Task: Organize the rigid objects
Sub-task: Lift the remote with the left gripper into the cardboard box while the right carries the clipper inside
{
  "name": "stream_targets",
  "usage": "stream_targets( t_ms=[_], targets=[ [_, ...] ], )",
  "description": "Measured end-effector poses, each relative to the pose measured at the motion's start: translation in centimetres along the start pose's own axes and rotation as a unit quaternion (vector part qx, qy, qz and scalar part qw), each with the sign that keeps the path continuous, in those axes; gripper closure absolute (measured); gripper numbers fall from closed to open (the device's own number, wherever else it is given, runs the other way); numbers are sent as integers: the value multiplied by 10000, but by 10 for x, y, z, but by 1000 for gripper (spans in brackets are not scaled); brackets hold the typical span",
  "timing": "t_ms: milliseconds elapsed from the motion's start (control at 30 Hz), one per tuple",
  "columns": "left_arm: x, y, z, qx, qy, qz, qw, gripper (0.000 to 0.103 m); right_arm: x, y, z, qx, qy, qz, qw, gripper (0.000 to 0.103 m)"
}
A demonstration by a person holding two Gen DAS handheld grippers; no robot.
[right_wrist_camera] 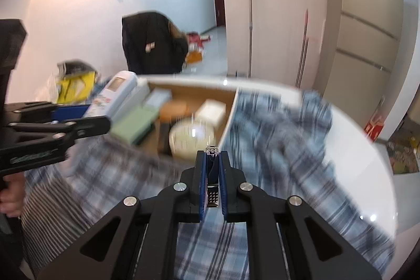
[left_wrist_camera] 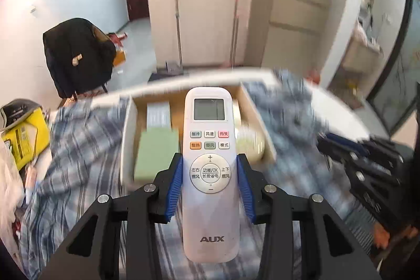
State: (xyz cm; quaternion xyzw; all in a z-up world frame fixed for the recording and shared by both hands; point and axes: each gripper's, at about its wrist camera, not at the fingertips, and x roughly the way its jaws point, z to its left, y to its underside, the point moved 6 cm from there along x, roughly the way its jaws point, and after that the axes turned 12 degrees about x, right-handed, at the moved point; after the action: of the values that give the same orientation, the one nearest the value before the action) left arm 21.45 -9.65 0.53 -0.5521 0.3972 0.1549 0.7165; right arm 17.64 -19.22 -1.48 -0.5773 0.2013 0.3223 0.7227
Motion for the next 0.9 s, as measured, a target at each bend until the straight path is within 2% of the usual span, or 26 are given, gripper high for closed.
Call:
stream_targets(
  t_ms=[67, 167, 233, 300, 400, 467, 567, 633, 767, 900],
  targets=[
    [-2, -31, 15, -343, 21, -402, 9986, 61, -10, -32, 8, 98, -39, -239, 9997, 94],
    [2, -67, 30, -549, -135, -728, 9957, 61, -9, -74, 16, 345, -77, -469, 9983, 94],
    [10, -80, 42, -708, -113, -765, 9945, 61, 4, -96, 17, 554, 55, -508, 9972, 94],
    [26, -80, 57, -970, 80, -708, 9927, 61, 24, -107, 21, 627, 52, -353, 9974, 94],
    [57, -60, 76, -1200, 123, -655, 9905, 61, 51, -108, 30, 878, -279, 14, 9958, 94],
    [97, -46, 87, -1222, 171, -202, 9922, 61, 65, -104, 34, 1059, -537, 146, 9928, 94],
    [136, -26, 99, -1608, 459, 157, 9858, 61, 83, -97, 37, 1071, -366, 19, 9936, 94],
    [152, -18, 98, -1659, 568, 328, 9840, 61, 98, -91, 37, 926, -156, 28, 9956, 94],
    [159, -15, 91, -1842, 740, 134, 9800, 61, 126, -77, 18, 1042, -32, 199, 9944, 94],
    [172, -9, 79, -1641, 634, 302, 9839, 61, 149, -69, 4, 971, -66, 403, 9944, 94]
  ],
)
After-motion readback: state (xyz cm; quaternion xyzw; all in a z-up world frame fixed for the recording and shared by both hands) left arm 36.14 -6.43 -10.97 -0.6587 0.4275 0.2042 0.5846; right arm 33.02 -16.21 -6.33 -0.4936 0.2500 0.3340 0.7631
